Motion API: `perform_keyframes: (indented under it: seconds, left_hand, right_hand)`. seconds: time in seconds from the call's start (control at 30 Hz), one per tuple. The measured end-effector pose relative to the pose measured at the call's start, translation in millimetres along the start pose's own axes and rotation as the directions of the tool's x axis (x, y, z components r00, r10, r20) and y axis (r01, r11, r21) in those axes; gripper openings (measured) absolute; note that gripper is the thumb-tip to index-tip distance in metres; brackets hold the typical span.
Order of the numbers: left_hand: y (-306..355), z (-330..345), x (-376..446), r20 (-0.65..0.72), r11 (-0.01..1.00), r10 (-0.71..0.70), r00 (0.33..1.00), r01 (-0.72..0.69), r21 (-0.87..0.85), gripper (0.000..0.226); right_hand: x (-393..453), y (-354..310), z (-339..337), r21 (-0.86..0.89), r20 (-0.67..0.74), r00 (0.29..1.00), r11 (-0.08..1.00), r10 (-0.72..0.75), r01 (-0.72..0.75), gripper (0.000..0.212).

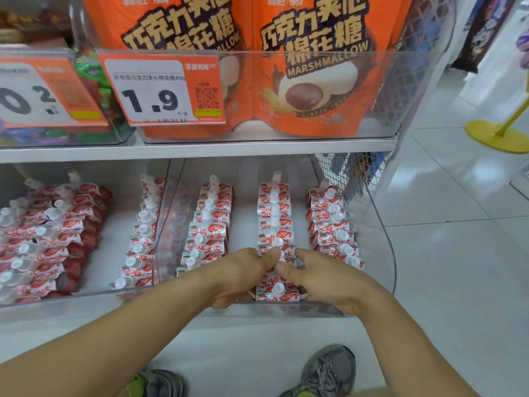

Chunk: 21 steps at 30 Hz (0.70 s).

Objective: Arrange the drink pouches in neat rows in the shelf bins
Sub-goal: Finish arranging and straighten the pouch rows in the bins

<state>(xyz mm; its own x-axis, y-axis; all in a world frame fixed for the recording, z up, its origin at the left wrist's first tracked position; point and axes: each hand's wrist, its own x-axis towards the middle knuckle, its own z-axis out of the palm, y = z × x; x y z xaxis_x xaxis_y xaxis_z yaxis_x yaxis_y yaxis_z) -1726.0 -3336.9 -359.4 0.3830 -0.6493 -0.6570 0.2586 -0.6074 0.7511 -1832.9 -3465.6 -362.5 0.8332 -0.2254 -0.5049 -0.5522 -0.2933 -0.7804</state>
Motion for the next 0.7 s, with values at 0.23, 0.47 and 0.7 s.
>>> perform_keyframes:
  seconds: [0.23, 0.47, 0.7]
  left_hand:
    - [-4.4, -12.0, -15.1, -0.178, 0.873, 0.147, 0.973, -0.043, 0.485, 0.068]
    - [-62.2, -72.1, -80.2, -0.393, 0.467, 0.836, 0.382, -0.121, 0.876, 0.067]
    - [-84.9, -84.6, -77.3, -0.456, 0.616, 0.747, 0.484, -0.246, 0.748, 0.087]
  right_hand:
    - [-12.2, -8.6, -9.9, 0.029, 0.004, 1.000, 1.000, -0.007, 0.007, 0.034]
    - [4.5, -49.9, 38.9, -0.156, -0.520, 0.697, 0.857, -0.494, 0.491, 0.058]
    - [70.4, -87.2, 90.0, -0.072, -0.157, 0.985, 0.996, -0.073, 0.062, 0.090]
